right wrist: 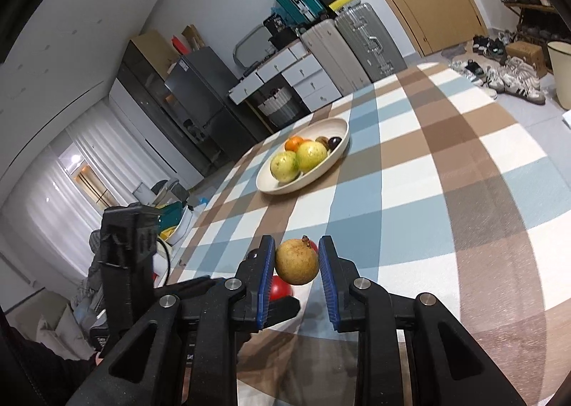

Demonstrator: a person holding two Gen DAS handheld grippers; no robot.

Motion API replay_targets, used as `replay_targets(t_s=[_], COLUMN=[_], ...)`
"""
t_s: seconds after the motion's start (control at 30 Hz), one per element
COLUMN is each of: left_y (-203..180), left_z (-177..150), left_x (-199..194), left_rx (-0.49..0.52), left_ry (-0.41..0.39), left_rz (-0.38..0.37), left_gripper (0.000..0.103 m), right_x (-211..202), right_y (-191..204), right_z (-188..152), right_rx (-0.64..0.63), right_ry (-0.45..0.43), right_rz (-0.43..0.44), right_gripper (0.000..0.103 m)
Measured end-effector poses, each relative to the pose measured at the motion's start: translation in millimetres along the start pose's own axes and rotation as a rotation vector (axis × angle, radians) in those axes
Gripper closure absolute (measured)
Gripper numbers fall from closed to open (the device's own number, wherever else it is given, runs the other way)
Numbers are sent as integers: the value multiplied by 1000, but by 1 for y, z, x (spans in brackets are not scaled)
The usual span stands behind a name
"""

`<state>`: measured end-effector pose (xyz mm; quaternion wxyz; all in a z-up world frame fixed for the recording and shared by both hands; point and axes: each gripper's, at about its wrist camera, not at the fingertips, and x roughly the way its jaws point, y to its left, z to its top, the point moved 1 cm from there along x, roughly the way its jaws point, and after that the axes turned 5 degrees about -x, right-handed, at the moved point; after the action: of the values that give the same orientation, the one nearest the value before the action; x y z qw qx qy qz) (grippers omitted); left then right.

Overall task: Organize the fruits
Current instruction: 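Grasp a red tomato with the left tool while the right tool lifts the pear, then carry the tomato in the left tool over the plate while the right tool brings the pear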

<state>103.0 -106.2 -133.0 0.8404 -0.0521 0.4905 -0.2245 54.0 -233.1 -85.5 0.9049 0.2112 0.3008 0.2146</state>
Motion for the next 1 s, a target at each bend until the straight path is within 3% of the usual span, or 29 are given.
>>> replay_targets(t_s=[0.13, 0.43, 0.67, 1.0], left_y=[3, 13, 27, 62], left_z=[2, 1, 6, 43], left_x=[2, -14, -40, -75], left_rx=[-8, -31, -50, -97], left_ry=[20, -9, -58, -115], left_rz=[-26, -55, -52, -44], left_gripper=[75, 75, 75, 75], right_x=[-2, -3, 0, 21], right_y=[-2, -1, 23, 45], right_z=[-1, -2, 10, 49], right_rx=[1, 13, -55, -109], right_ry=[-3, 9, 8, 15], right_rz=[-2, -9, 0, 28], right_gripper=[78, 78, 78, 78])
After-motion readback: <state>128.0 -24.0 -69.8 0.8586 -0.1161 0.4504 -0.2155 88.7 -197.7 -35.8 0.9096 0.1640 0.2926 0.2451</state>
